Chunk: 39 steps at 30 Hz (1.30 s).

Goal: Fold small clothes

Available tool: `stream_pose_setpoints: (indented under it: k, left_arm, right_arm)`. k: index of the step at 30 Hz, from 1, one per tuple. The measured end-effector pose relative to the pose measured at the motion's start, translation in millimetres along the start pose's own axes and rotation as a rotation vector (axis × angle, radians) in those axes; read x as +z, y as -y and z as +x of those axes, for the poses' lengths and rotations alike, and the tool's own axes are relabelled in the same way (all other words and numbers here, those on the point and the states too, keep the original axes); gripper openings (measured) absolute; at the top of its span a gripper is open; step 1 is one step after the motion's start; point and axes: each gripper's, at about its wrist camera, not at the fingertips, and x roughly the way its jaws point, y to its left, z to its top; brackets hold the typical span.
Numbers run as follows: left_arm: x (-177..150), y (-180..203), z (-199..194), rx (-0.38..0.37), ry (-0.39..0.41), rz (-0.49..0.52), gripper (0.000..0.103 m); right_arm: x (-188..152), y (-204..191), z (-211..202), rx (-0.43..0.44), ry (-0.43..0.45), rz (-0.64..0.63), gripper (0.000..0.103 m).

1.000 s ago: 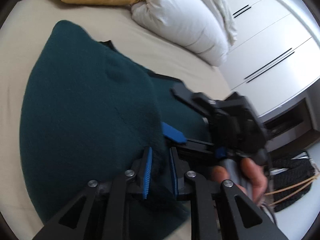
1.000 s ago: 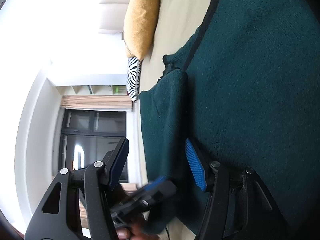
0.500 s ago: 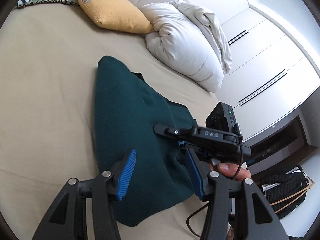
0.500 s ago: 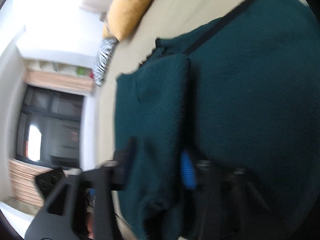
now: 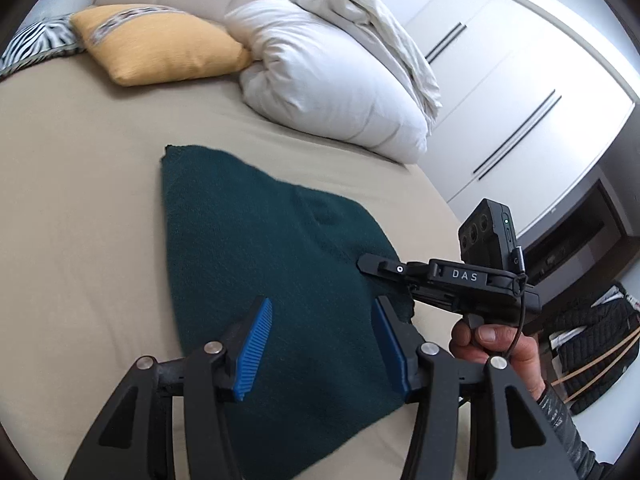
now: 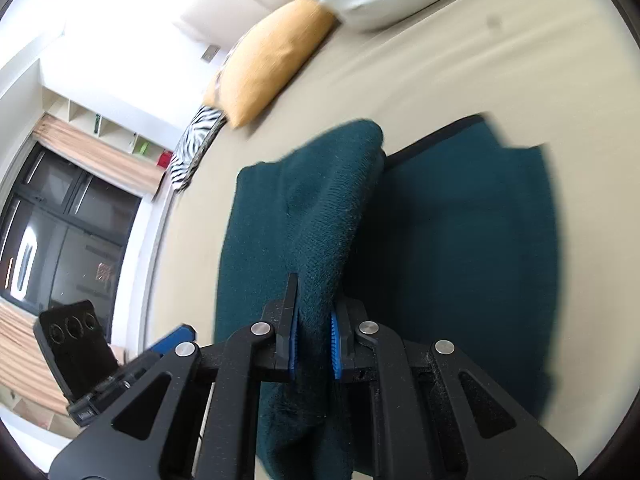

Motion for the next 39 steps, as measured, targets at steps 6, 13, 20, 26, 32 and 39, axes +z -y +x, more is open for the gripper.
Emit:
stream_pose_setpoints:
  k: [6,13,20,26,32,39]
  left_arm:
    - [-0.5,21.9,44.9,0.031,-0.040,0.060,0.055]
    - [-9.8,18.7,65.3,0.092,-0.057,0.094,0.055]
    - [-14.7,22.8,71.6,0.125,-0.063,0.147,0.055]
    - [-15.0,17.6,67.8,0.113,-0.070,0.140,0.056]
    - [-14.6,18.6,68.6,0.121,-0.082,0.143,0.057]
    - [-13.6,16.4,66.4,0.101,-0.075,0.119,0.058]
  right_arm:
    - [-1.8,59.3,-30.1,-0.034,0.028,0.070,0.010]
    - [-7.2,83.9,-35.0,-0.010,0.033,0.105,0.010]
    - [-12.9,116.3,-23.1,0.047,0.025,0.155,0.009]
    - [-28.9,100.5,-51.8,-0.025,0.039,0.138,0.020]
    - [-58.6,33.2,-59.7,-0.184,-0.002,-0.033,0.033]
    - [-93.7,102.9,-73.6,-0.060,0.057,0.214,0.004]
